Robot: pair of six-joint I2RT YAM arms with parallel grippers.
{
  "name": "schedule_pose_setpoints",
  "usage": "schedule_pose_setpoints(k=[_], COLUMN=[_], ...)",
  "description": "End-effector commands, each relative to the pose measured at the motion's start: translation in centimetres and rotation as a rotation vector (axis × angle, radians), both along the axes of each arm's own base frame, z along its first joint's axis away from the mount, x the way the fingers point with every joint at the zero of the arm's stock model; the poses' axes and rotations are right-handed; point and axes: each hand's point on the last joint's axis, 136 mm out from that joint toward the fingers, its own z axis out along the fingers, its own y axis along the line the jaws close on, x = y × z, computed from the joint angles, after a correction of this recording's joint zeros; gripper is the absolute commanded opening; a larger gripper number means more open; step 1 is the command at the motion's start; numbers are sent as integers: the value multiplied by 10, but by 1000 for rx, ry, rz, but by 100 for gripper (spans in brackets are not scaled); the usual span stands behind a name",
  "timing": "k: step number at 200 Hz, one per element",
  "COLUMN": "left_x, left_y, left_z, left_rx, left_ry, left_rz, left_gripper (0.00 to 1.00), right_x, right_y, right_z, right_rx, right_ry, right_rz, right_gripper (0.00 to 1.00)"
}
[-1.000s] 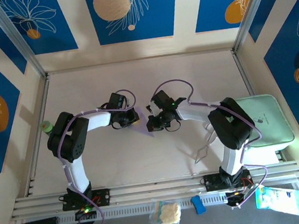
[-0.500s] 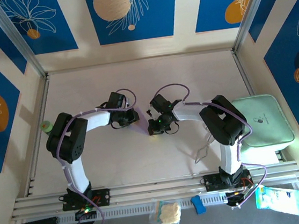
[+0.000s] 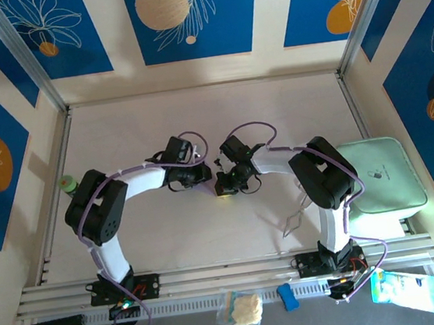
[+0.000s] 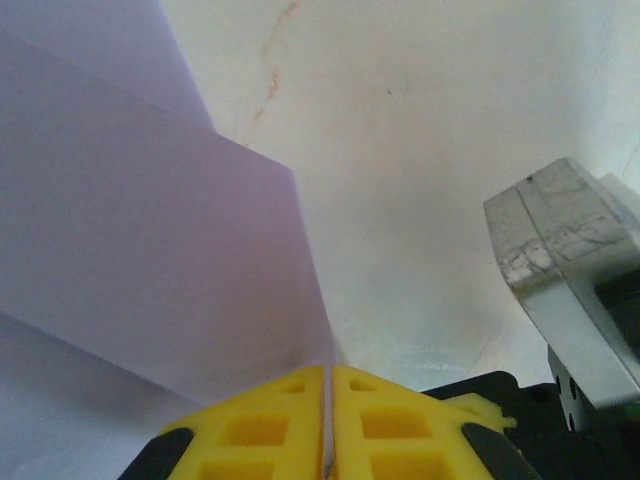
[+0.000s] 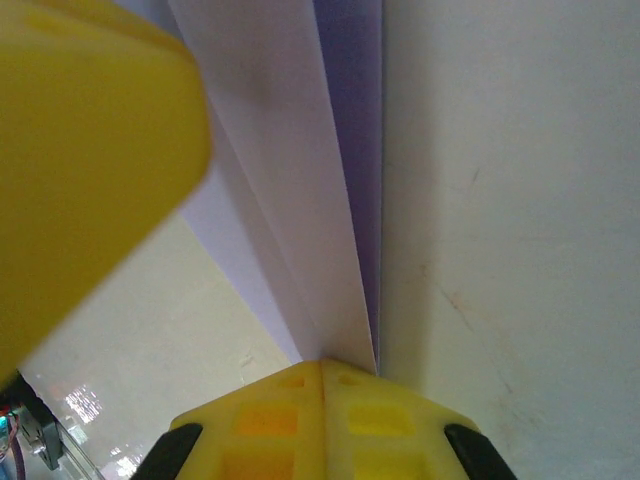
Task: Fold a paper plane with a square sheet of paper (pick it up from the middle)
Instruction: Fourth fold the wing at the center of the table.
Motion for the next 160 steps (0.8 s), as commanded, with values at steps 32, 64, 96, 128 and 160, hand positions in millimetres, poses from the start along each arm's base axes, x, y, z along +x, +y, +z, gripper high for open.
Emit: schedule_pose_setpoints(k=[32, 64, 96, 128, 160], left_x=[-8, -4, 9, 31, 58], left_y=[6, 17, 32, 51, 74], left_z=[-37, -47, -49, -48, -49], left_rx=[58, 86, 88, 103, 169], left_ry=[52, 52, 52, 50, 25], left_rz=[-15, 7, 33, 69, 121], left_gripper=[11, 12, 12, 13, 13], right_x=[-29, -37, -49, -58, -60], right_y=[-27, -33, -45, -54, -57], right_z=[-46, -53, -62, -69, -71], right_rx=[-131, -151, -186, -209, -216], right_ry=[133, 163, 201, 228, 235], right_rz=[-15, -13, -15, -22, -29], right_gripper=[0, 0, 0, 0, 0])
